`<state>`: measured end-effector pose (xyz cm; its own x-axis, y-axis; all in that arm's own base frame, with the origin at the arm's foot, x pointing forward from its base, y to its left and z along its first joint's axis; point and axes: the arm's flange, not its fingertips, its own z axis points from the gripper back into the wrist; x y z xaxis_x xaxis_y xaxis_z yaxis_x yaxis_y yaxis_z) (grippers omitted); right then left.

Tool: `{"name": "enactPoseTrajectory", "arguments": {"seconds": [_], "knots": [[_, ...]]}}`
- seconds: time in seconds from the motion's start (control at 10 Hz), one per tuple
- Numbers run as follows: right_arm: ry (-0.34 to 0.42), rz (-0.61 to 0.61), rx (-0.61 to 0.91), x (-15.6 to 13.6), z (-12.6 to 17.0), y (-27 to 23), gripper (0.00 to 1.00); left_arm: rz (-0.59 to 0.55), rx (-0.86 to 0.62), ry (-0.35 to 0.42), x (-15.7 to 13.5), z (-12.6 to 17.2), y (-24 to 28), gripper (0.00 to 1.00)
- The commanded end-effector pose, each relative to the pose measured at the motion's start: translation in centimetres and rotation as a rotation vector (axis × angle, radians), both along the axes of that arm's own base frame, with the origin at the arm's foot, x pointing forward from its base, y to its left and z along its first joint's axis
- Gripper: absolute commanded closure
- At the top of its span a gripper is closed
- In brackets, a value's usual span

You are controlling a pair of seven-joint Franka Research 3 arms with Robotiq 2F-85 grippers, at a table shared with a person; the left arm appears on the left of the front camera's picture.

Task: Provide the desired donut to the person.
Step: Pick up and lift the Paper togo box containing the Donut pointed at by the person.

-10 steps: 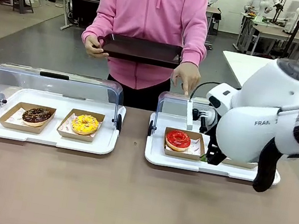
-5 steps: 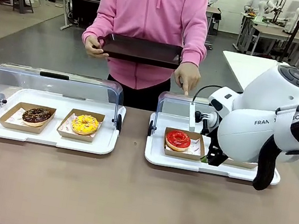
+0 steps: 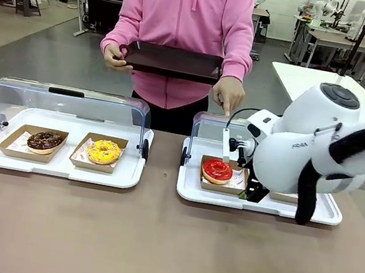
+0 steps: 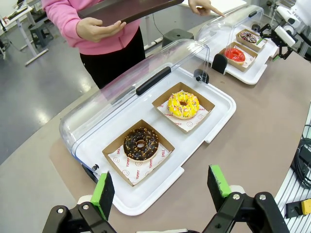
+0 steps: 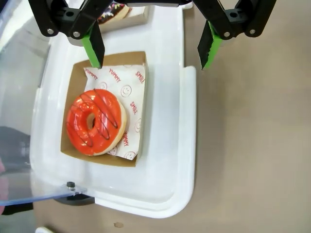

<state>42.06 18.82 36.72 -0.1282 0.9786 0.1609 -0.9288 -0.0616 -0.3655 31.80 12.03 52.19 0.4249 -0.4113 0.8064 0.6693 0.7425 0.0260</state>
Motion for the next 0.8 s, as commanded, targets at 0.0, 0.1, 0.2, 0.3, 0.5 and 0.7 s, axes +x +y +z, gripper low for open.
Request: {"name": "enactPoseTrajectory", "arguments": {"seconds": [0.0,0.1,0.2,0.3,0.5,0.7], "knots": [[0.024,0.003,0.008,3.0,-1.4,0.4,0.0,0.0,-0.013,-0.001,0.1,-0.1,0.1,0.0],[0.008,-0.01,-0.009,3.2,-1.6,0.4,0.0,0.0,-0.013,-0.001,0.1,-0.1,0.1,0.0],[0.025,0.003,-0.012,3.4,-1.7,0.3,0.0,0.0,-0.013,-0.001,0.1,-0.1,0.1,0.0],[0.037,0.002,-0.027,3.6,-1.9,0.3,0.0,0.0,-0.013,-0.001,0.1,-0.1,0.1,0.0],[0.068,-0.017,-0.048,4.6,-2.5,0.3,0.0,0.0,-0.013,-0.001,0.1,-0.1,0.1,0.0],[0.073,-0.021,-0.059,4.9,-2.8,0.1,0.55,0.0,-0.013,-0.001,0.1,-0.1,0.1,0.0]]}}
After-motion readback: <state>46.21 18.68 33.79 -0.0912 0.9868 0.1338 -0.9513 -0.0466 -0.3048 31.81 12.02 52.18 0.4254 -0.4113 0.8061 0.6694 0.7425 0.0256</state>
